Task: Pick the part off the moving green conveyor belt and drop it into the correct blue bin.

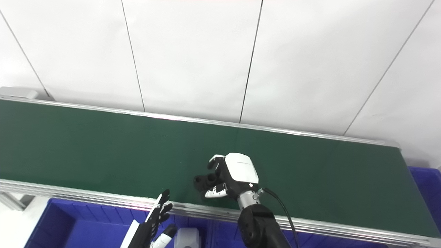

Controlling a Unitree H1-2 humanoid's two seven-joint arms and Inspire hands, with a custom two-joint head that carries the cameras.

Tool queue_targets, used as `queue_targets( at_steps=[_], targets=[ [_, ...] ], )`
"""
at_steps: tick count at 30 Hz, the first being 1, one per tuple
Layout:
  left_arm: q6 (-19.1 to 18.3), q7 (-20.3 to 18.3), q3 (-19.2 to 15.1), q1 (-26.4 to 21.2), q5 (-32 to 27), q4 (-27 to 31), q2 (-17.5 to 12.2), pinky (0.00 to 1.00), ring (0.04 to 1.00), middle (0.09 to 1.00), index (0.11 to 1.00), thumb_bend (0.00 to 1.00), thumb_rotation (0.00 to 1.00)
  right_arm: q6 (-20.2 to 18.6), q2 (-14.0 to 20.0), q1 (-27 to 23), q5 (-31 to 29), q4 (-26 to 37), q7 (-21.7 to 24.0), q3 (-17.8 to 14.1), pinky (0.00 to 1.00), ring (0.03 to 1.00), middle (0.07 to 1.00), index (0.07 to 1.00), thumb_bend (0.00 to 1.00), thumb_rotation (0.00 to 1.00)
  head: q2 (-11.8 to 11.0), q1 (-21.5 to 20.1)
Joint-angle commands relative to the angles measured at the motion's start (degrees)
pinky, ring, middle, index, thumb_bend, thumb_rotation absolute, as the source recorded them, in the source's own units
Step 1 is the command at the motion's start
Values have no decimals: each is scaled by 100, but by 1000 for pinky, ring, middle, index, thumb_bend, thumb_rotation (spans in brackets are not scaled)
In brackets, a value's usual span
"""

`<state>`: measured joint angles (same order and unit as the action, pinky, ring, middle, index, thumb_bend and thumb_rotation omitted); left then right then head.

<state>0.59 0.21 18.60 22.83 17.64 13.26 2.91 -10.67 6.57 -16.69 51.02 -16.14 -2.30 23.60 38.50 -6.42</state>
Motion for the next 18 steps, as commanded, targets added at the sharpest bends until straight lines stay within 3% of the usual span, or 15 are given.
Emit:
queue_targets(
  at_steps=[1, 3, 5, 18],
  targets=[
    [46, 11, 121, 43, 5, 221, 129, 916, 938, 1000, 1000, 617, 904, -380, 35, 77, 101, -182, 393, 164, 218, 292, 432, 508, 523, 0, 16, -5],
    [40, 5, 119, 48, 3, 226, 123, 918, 936, 1000, 1000, 617, 907, -422, 56, 80, 94, -156, 410, 187, 223, 293, 463, 491, 527, 0, 29, -21],
    [34, -1, 120, 52, 7, 231, 114, 907, 936, 1000, 1000, 612, 914, -450, 66, 89, 83, -120, 403, 207, 225, 298, 407, 515, 521, 0, 41, -34],
    [-47, -16, 127, 71, 0, 259, 130, 908, 937, 1000, 1000, 606, 943, -687, 120, 136, -75, 145, 539, 330, 246, 319, 410, 516, 522, 1, 90, -77]
  ],
)
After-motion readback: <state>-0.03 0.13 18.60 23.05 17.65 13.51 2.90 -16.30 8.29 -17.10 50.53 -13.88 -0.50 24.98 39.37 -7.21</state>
